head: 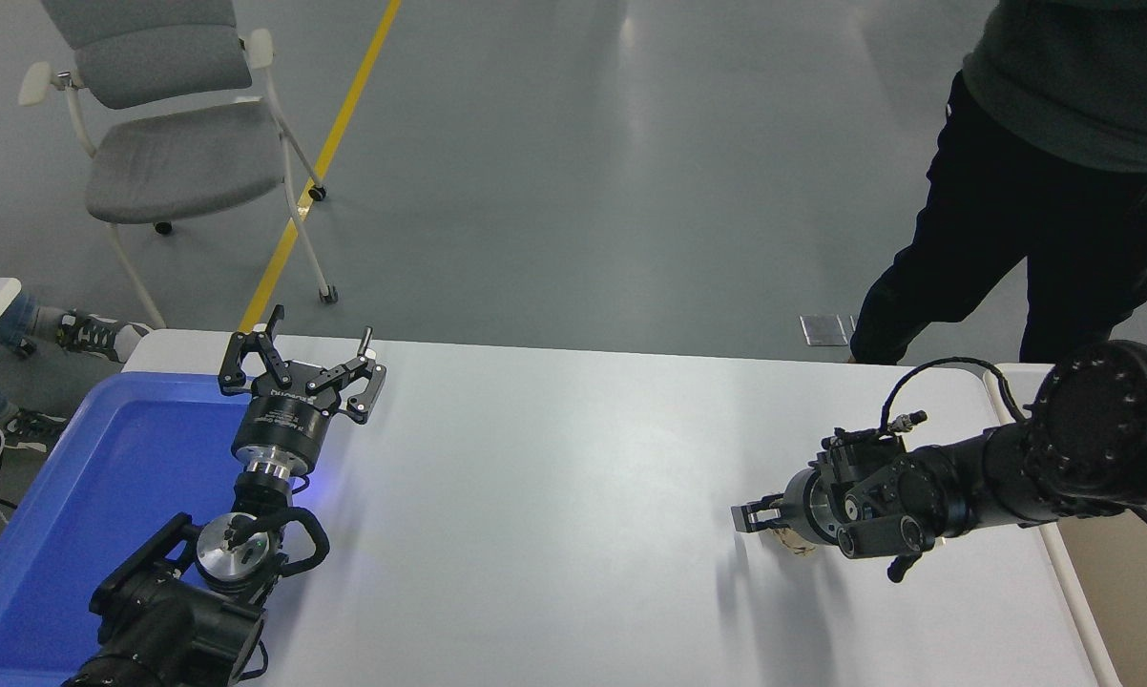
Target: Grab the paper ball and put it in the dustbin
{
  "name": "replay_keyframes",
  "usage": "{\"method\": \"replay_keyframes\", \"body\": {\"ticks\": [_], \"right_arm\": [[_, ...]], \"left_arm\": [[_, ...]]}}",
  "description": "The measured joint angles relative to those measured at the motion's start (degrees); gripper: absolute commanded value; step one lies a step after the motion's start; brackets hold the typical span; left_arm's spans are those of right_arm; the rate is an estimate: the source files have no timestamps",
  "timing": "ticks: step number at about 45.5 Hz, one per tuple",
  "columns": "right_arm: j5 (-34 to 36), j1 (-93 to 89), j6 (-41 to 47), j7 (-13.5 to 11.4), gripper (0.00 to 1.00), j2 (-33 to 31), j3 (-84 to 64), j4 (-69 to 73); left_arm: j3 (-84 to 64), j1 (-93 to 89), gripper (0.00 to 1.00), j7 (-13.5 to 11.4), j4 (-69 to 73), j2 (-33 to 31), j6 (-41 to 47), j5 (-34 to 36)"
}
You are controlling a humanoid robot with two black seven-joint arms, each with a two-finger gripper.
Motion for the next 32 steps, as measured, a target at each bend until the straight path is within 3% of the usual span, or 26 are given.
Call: {"method": "replay_keyframes", "body": {"ticks": [6, 21, 32], "right_arm": [[-0.7, -0.5, -0.3, 0.1, 0.0, 0.0, -0.8, -0.4], [-1.1, -0.6, -0.9, 0.4, 0.0, -0.5, -2.1, -0.3], [-1.0, 3.6, -0.2, 1.3, 0.0, -5.2, 0.5, 4.3]], "left_arm": [[0.0, 0.0, 0.99, 0.0, 0.0, 0.0, 0.0, 0.0], [0.0, 0.0, 0.99, 0.0, 0.0, 0.0, 0.0, 0.0], [0.0, 0.0, 0.99, 0.0, 0.0, 0.0, 0.0, 0.0]]}}
